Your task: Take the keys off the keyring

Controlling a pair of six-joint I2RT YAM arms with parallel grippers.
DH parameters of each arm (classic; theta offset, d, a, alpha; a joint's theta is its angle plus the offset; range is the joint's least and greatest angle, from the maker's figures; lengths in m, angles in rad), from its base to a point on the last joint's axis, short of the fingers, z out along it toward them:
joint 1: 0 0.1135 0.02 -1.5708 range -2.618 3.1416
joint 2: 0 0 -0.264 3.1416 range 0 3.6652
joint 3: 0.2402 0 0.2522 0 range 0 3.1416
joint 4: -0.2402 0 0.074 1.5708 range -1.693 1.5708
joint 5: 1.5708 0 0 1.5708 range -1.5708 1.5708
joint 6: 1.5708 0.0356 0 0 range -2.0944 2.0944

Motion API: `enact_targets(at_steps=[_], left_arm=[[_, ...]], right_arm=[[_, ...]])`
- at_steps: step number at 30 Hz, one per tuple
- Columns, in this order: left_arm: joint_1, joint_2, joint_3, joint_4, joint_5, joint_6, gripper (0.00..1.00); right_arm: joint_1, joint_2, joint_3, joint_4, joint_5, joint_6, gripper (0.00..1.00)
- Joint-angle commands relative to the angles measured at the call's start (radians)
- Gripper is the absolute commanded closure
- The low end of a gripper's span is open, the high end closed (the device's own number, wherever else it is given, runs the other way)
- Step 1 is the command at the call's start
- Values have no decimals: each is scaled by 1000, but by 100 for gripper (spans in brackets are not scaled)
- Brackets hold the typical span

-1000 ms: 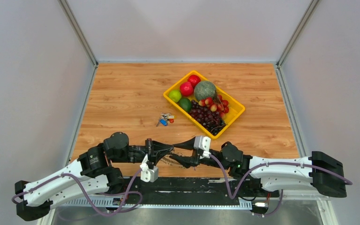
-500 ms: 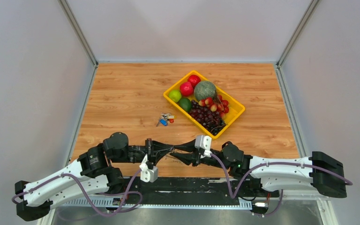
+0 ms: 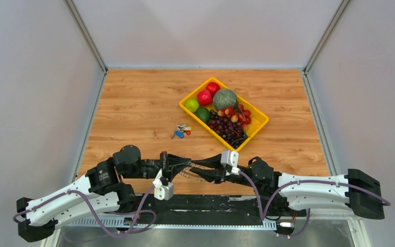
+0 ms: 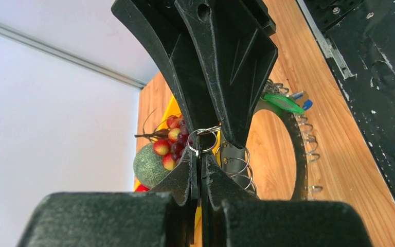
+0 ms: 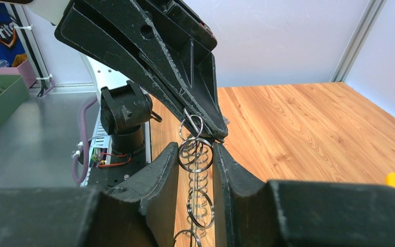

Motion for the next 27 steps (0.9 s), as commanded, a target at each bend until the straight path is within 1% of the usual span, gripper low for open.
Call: enact_targets(at_steps=[1,7,10,12,15,19,23,27], left_arm=[[-1,-6,5,41,23,-1,100],[-1,-4,4,33,38,14,100],[-1,-4,3,30,50,18,100],[-1,-3,1,30,57,21,100],[-2,0,1,17,67,38,100],[-2,-1,-1,12,75,51,100],[-2,-5,-1,9,82,55,100],[-1,-3,-2,-1,111,70,100]], right_arm=[[-2,-16,3,65,13,-8,78],[-2,14,28,59,59,33,79],[-3,20,23,69,146,63,83],[-2,22,18,78,170,84,83],[-7,25,15,91,192,132,82],[-21,33,34,53,192,178,82],[-27,12,7,88,200,204,82],[-47,2,23,37,216,259,82]])
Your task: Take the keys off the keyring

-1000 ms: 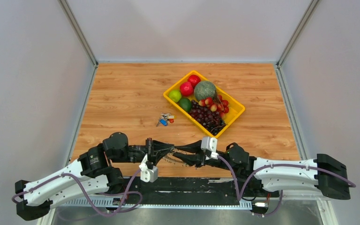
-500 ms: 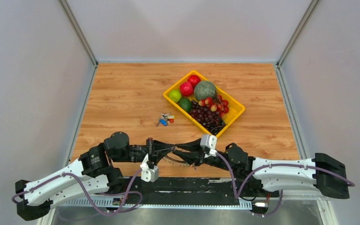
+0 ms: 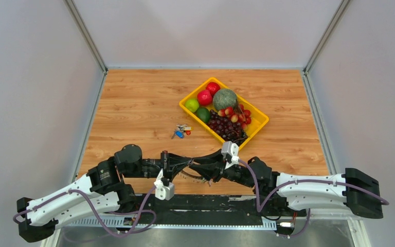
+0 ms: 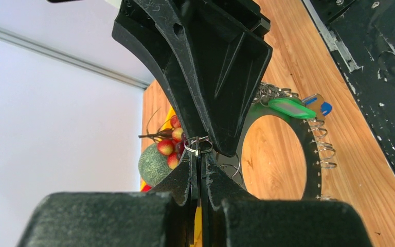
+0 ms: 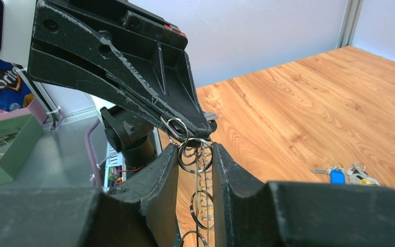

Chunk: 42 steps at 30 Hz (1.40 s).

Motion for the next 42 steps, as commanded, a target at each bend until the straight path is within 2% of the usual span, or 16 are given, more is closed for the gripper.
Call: enact_targets(at_steps=[1,8,16,21,30,42], left_arm=[[-4,-11,0,-3,105,28,100],[-5,-5,6,-13,104,28,100],[-5,-16,-2,4,76,12,100],[-5,-2,-1,8,79,0,100],[-4,14,1,16,70,-21,100],[-4,82,51,38,-32,-191,100]], right_arm=[[-48,-28,29,7,98,88,82],[-94,-45,22,-18,70,183,83],[-97,-124,-47,47,67,145,85],[-96,-124,-67,88,-17,73,87],[-73,-130,-46,49,-165,-141,87],[-14,-177,-58,19,-232,-330,86]])
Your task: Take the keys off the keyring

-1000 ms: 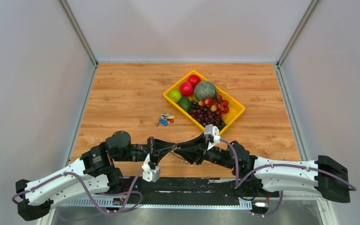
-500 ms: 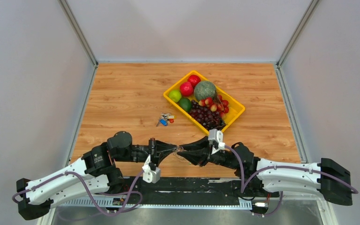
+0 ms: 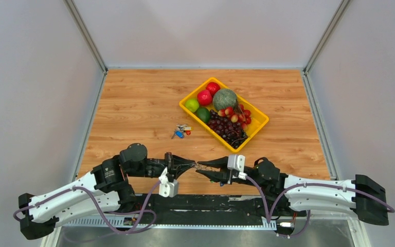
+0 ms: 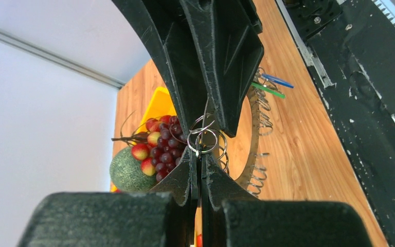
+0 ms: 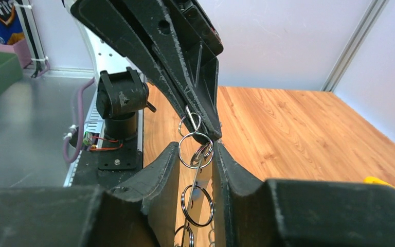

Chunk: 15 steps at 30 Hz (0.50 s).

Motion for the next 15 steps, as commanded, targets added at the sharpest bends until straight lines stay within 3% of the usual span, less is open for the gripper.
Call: enact_targets(at_steps=[1,15], left_arm=[[0,32,56,15,-56,-108,100],[2,88,103,21,-132,-240,100]], right_arm=[[27,-52,8,57,-36,-96,86],[95,-37,70,-59,-17,-202,86]])
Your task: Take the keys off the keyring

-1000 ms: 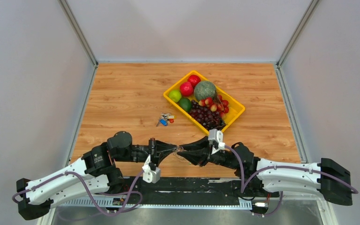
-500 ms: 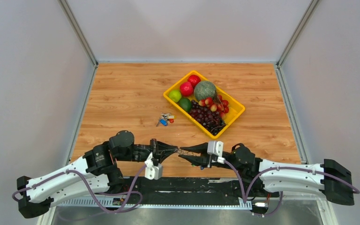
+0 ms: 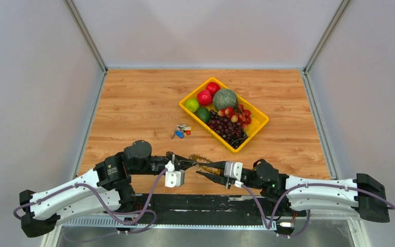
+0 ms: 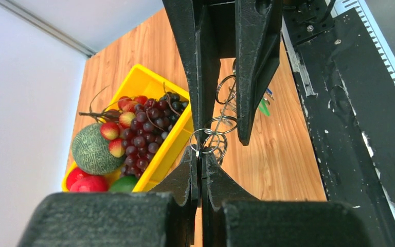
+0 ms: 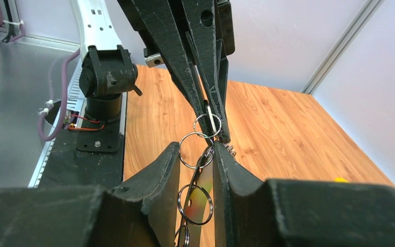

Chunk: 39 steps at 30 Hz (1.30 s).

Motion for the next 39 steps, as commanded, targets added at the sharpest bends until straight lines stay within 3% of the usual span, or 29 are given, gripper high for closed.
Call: enact_targets(at_steps=[1,10,23,29,39], left_arm=[[4,15,50,38,-73,-39,100],[4,-74,-19,39,37,139,100],[3,-100,-59,1,111,321,100],[4,-114,-72,-1,94,340,100],[3,-98,-78,-7,106,350,100]], right_arm=[[42,-6,67,31,-47,-24,87],[37,-4,92,-14,89,98,88],[-201,37,83,108,-66,663,93],[-251,63,1,356,-79,877,94],[-251,62,-41,549,-25,913,95]])
